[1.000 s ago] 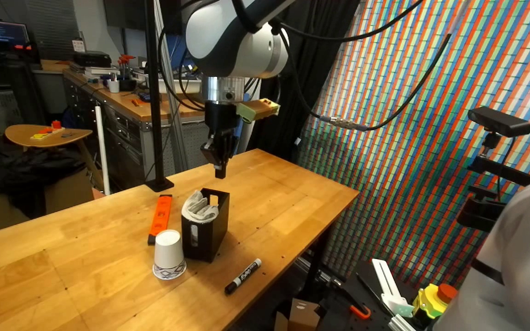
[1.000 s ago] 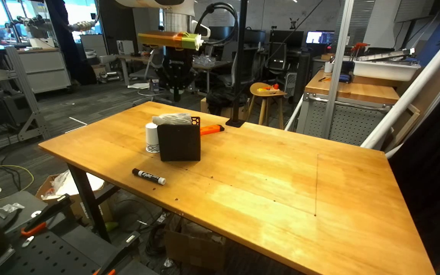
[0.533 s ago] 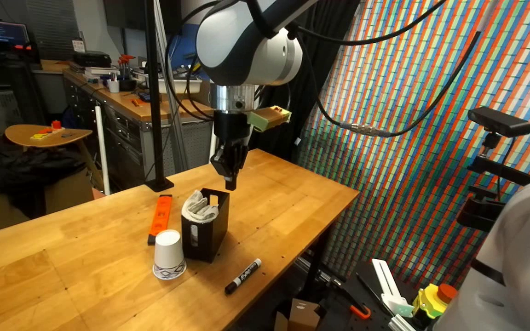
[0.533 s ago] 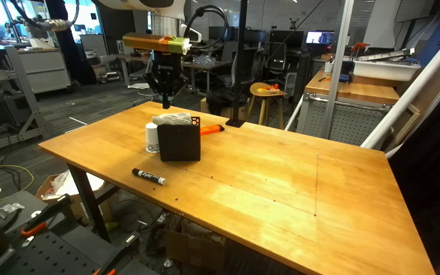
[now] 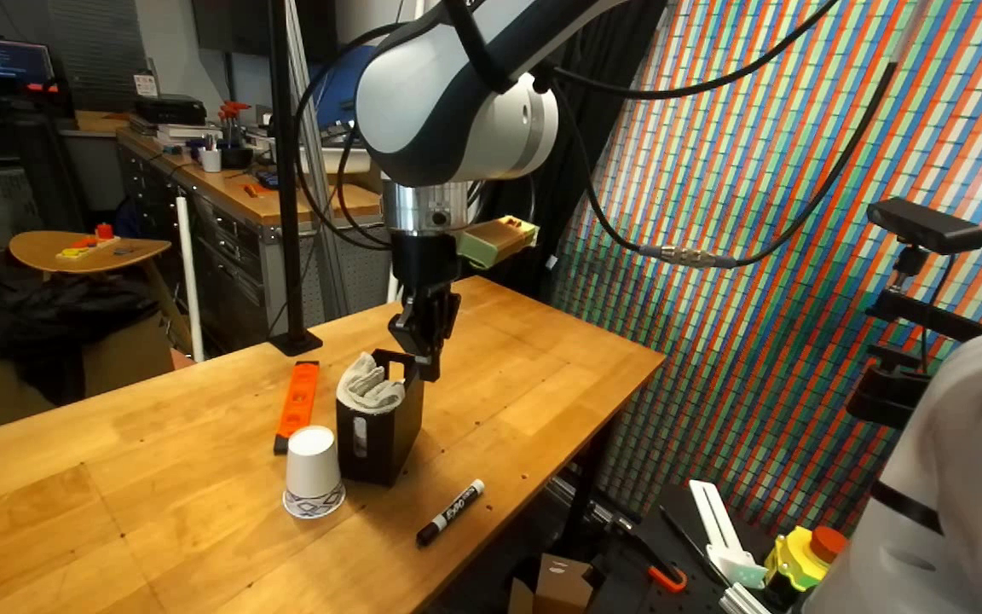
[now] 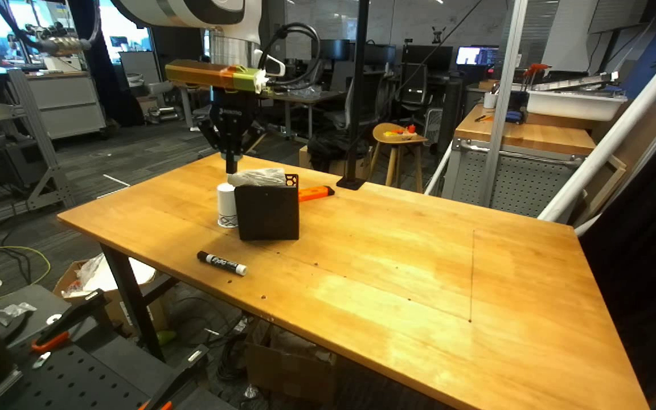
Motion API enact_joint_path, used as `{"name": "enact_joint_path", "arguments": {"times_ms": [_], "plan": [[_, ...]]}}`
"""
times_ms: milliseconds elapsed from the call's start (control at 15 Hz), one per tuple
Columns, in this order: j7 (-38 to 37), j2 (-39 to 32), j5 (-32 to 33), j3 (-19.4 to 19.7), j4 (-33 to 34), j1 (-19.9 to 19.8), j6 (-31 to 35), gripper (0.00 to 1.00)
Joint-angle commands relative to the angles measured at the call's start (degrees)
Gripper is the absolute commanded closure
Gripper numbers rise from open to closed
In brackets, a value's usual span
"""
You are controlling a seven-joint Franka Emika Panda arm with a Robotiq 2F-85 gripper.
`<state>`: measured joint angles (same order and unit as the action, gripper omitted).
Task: Pick up the towel and put it in the box
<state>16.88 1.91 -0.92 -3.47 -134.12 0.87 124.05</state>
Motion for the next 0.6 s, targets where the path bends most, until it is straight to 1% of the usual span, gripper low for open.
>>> {"name": "enact_joint_path", "arguments": {"times_ms": [0,533], "plan": [[-0.9,1.3,0.9,0.1,-1.0,1.1,0.3,0.99],[-0.6,-0.1,0.6,-0.4,-0.8,2.1,0.2,0.99]]}}
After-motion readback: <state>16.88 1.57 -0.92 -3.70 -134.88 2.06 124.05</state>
